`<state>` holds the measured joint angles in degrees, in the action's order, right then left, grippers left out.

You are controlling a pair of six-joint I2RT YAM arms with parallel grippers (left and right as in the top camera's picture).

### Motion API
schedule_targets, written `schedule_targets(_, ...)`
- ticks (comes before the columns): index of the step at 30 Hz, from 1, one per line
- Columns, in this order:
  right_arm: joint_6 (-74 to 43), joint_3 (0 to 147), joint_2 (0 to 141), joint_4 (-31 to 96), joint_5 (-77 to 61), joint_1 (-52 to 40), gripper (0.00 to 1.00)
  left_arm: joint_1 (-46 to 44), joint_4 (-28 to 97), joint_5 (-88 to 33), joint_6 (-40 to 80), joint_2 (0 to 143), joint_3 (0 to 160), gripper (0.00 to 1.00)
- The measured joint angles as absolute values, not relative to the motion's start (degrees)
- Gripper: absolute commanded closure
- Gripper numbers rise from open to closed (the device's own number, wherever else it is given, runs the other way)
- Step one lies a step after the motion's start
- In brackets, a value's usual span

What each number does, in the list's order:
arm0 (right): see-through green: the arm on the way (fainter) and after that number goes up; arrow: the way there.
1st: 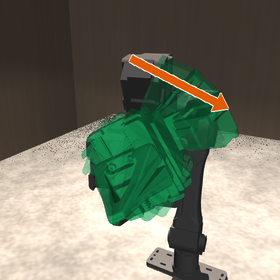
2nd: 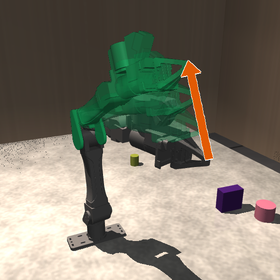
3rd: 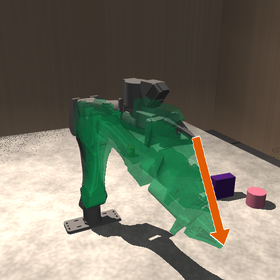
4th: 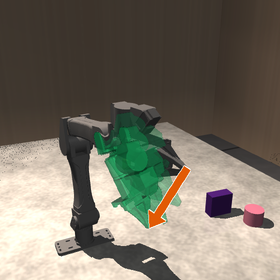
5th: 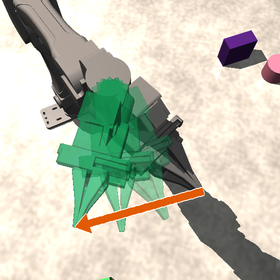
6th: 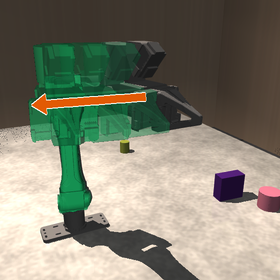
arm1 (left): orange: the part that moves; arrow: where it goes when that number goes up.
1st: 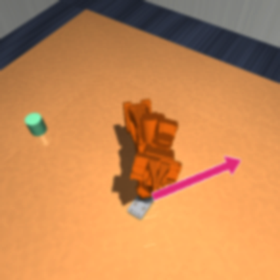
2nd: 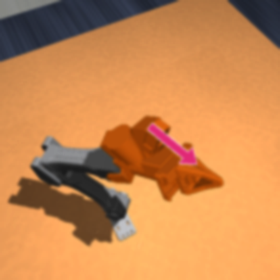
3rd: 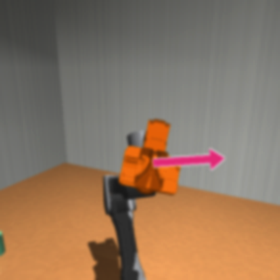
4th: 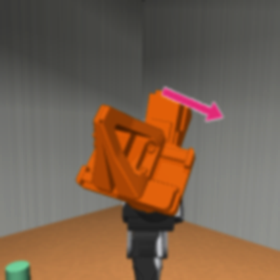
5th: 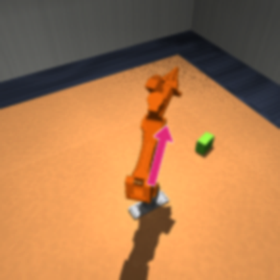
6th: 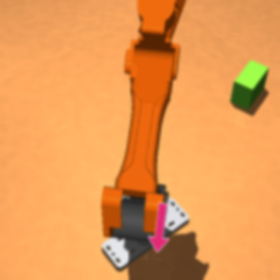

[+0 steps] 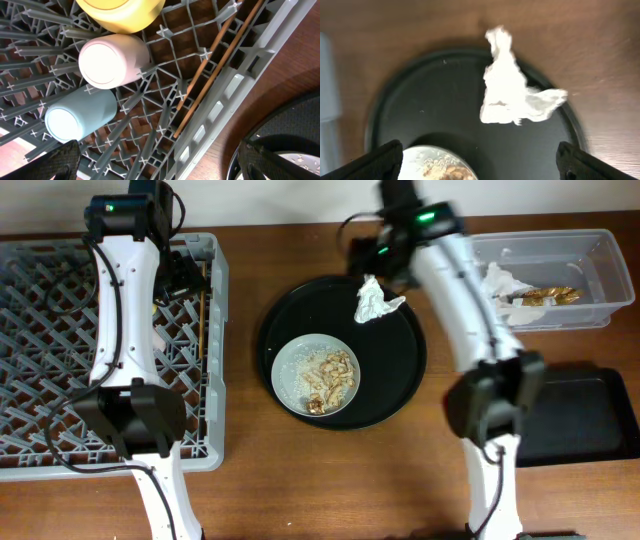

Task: Sort waste into correct bins and load items into the dishwasher rack
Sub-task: 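Grasp the white tissue on the tray and drop it into the clear bin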

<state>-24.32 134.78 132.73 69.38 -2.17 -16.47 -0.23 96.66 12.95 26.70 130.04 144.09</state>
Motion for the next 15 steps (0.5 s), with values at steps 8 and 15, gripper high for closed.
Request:
schedule_targets(8,-34.96,133.86,142.74,66.76,7.84,-19.42,0.53,-0.25,96.64,12.95,26.70,130.04,144.09,0.01)
schedule_targets(15,-36.23,125.64,143.09,61.21,8.14,-19.11,0.53,-0.25,96.64,12.95,26.70,130.04,144.09,0.01)
